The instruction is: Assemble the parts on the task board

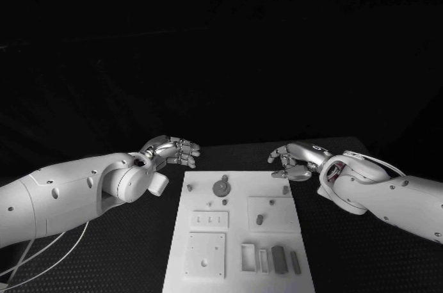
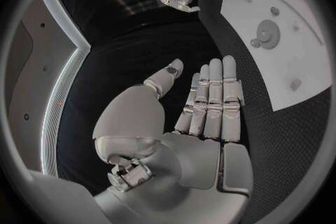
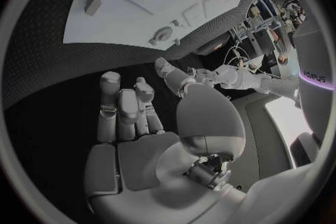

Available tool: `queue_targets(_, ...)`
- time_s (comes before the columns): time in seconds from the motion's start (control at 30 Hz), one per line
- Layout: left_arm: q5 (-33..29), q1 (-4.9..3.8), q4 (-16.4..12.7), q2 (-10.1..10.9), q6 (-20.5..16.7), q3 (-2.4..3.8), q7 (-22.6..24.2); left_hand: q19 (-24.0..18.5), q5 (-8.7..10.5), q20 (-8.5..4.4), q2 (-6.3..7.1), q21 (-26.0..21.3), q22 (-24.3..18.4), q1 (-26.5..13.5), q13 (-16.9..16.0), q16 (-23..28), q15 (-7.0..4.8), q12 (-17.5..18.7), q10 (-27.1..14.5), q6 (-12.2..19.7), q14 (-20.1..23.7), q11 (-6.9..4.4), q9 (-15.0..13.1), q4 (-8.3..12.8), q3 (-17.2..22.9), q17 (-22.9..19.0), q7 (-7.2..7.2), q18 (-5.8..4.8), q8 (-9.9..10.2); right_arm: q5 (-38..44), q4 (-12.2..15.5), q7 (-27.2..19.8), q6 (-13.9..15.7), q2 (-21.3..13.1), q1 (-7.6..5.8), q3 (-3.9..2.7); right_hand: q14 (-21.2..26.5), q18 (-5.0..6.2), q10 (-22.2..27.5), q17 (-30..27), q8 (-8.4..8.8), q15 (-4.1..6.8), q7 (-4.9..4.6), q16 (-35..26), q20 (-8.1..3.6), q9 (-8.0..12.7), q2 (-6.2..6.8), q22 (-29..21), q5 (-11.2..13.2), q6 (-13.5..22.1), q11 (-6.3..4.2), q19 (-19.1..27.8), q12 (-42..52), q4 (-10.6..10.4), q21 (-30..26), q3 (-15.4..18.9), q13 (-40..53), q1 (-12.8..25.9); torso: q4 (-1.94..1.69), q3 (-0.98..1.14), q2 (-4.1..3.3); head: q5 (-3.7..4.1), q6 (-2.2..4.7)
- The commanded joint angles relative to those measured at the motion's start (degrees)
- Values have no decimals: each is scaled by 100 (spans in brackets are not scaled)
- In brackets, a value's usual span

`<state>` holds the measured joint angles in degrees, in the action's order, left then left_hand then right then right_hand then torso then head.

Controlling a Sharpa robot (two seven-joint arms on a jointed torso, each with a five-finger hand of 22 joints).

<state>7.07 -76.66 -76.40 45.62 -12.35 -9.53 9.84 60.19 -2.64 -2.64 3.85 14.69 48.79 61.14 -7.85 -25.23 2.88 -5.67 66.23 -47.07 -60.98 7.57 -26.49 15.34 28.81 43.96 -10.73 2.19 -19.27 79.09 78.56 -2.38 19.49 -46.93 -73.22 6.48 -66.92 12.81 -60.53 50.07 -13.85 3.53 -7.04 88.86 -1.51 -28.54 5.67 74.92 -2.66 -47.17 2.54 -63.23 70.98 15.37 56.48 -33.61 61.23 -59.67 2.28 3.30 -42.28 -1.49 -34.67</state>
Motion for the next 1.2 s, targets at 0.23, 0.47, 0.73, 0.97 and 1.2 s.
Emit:
queue_targets(0.23, -3, 16, 22, 20, 126, -2, 83, -33, -23, -13, 3, -30, 12, -34, -7, 36, 2, 21, 54, -16, -46, -6, -7, -6, 18, 11, -2, 90, -4, -100, -78, -134, -5, -310, 62, 3, 71, 219, 75, -19, -26, -5, -203, -46, 34, 19, 188, 79, -18, -208, 8, 54, -9, 37, -44, 17, -20, 5, 34, 6, 34, 3, 5)
queue_targets(0.47, 0, 16, 7, 38, 121, -2, 85, -33, -22, -13, 8, -31, 14, -33, -8, 40, 2, 24, 53, -15, -47, -6, -8, -2, 16, 16, -1, 90, -3, -129, -96, -130, 230, -426, 257, 9, 108, 219, 120, -36, 42, -44, -248, -57, 56, 62, 504, 66, -19, -85, 49, 64, -11, -116, -74, -19, -41, 63, 52, 6, 29, 34, 5)
queue_targets(0.73, 1, 16, 0, 33, 134, -2, 85, -33, -22, -12, 9, -32, 15, -33, -8, 44, 3, 27, 50, -14, -48, -4, -8, 0, 14, 21, -2, 90, -1, -152, -298, -66, 411, -321, 533, 14, 131, 219, 143, -45, 45, -59, -261, -54, 65, 71, 691, 67, -18, -66, 64, 70, 4, -270, -85, -66, -52, 78, 44, 12, 29, 60, -9)
queue_targets(0.97, 2, 35, 9, 28, 152, -3, 82, -33, -22, -12, 9, -34, 17, -35, -8, 48, 3, 31, 48, -12, -49, -3, -8, 1, 13, 26, -3, 90, 1, -151, -532, -60, 479, -143, 685, 14, 133, 219, 146, -46, 43, -59, -261, -51, 64, 72, 700, 68, -19, -67, 65, 68, 9, -294, -84, -77, -54, 69, 25, 17, 25, 67, -32)
queue_targets(1.2, 2, 46, 16, 24, 160, -3, 80, -32, -23, -12, 7, -35, 19, -36, -8, 52, 3, 34, 47, -10, -49, -2, -9, 1, 12, 30, -3, 90, 2, -151, -756, -49, 549, 17, 761, 13, 129, 219, 144, -46, 29, -55, -255, -40, 59, 67, 670, 72, -19, -84, 60, 58, 21, -317, -78, -92, -55, 43, 29, 9, 21, 49, -57)
